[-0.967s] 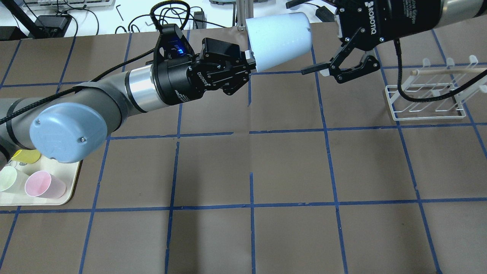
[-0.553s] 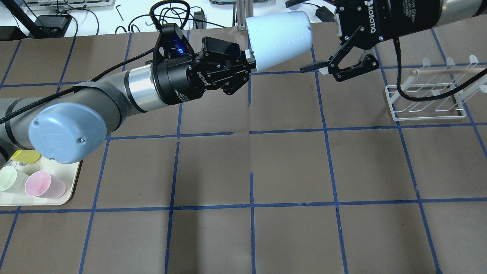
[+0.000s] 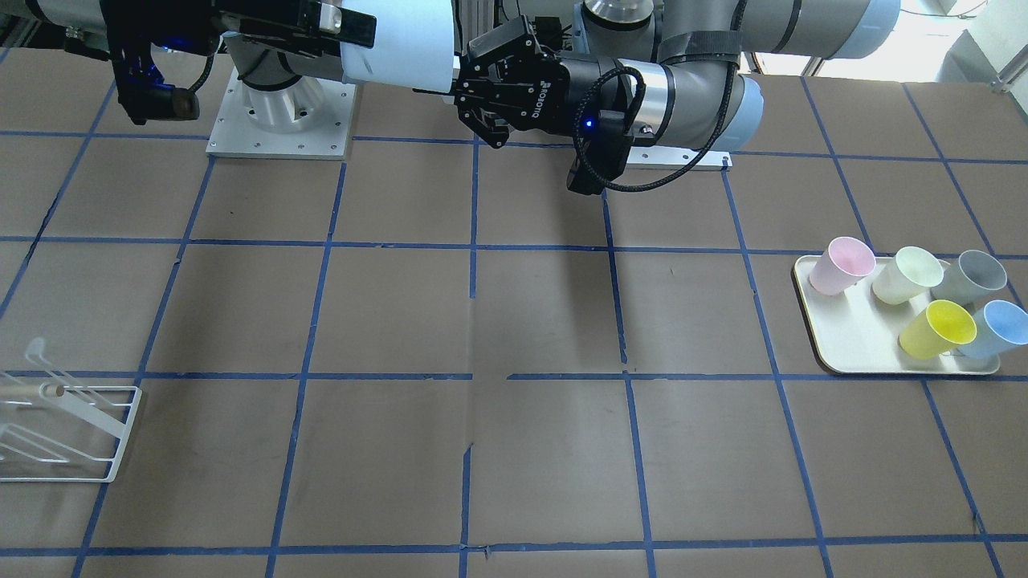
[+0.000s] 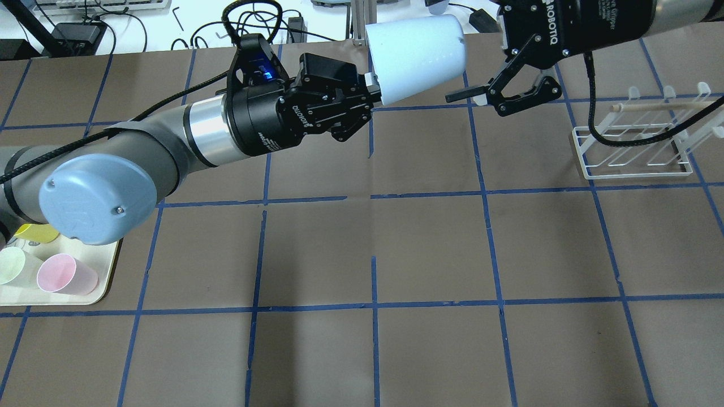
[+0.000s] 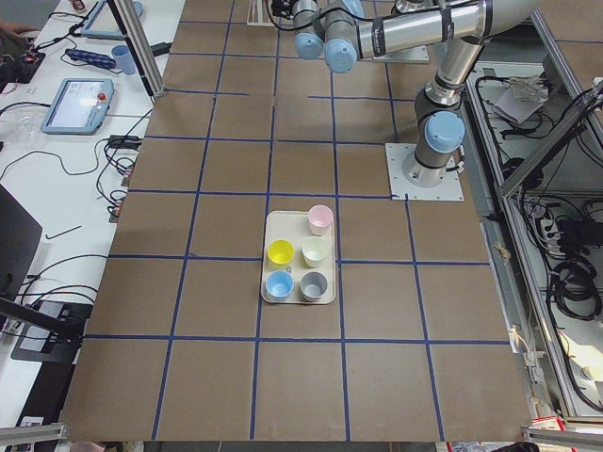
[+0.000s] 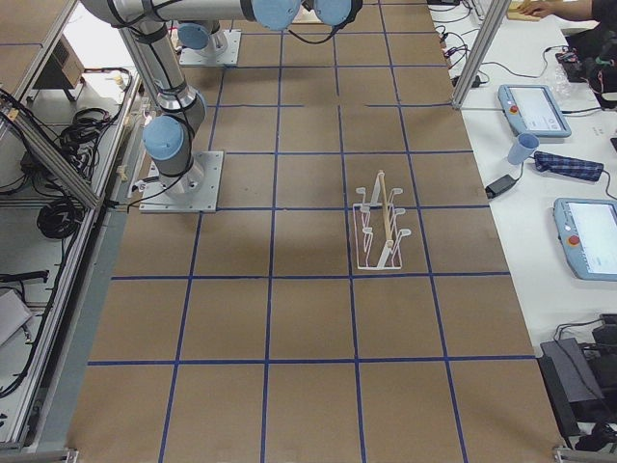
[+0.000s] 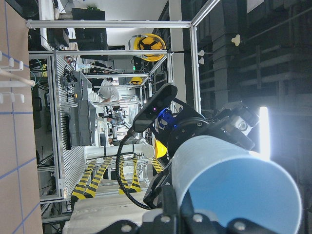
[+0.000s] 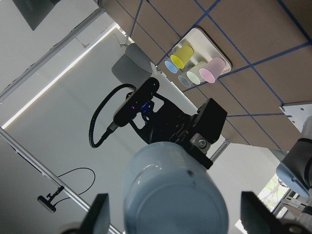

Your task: Transfer IKEA cup to right arm and place on rack

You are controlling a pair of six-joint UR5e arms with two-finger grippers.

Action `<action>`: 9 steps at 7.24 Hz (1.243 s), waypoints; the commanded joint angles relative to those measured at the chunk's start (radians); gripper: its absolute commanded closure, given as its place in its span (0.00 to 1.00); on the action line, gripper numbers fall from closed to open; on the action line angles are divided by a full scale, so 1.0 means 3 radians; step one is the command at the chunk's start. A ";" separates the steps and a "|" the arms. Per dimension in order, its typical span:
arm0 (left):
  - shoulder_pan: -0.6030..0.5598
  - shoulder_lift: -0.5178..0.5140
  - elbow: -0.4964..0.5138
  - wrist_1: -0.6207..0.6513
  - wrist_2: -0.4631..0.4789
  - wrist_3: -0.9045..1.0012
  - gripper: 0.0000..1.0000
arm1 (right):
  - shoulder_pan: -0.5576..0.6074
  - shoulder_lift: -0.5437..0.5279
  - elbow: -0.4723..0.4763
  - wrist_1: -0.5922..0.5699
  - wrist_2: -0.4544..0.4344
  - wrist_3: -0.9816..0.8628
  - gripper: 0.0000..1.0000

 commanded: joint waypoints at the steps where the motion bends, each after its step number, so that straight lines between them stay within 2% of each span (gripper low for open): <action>1: -0.0016 0.0005 -0.0004 -0.0004 0.0002 -0.0006 1.00 | 0.0000 0.0006 0.0002 -0.0017 0.0026 -0.0013 0.28; 2: -0.0042 0.0005 0.0001 0.0001 -0.0003 -0.0001 1.00 | 0.0000 0.0006 0.0002 -0.0027 0.0021 -0.0013 0.35; 3: -0.0047 -0.0005 0.0001 0.0001 -0.0003 -0.0011 0.76 | 0.0000 0.0006 0.0002 -0.0032 0.0026 -0.0008 0.36; 4: -0.0047 -0.0005 0.0001 0.0001 -0.0003 -0.0092 0.20 | 0.0000 0.0006 -0.0014 -0.0032 0.0021 0.0002 0.38; 9: 0.0060 0.0072 0.0068 0.0027 0.0038 -0.0465 0.11 | -0.0030 0.0011 -0.0039 -0.0042 0.0016 0.0007 0.68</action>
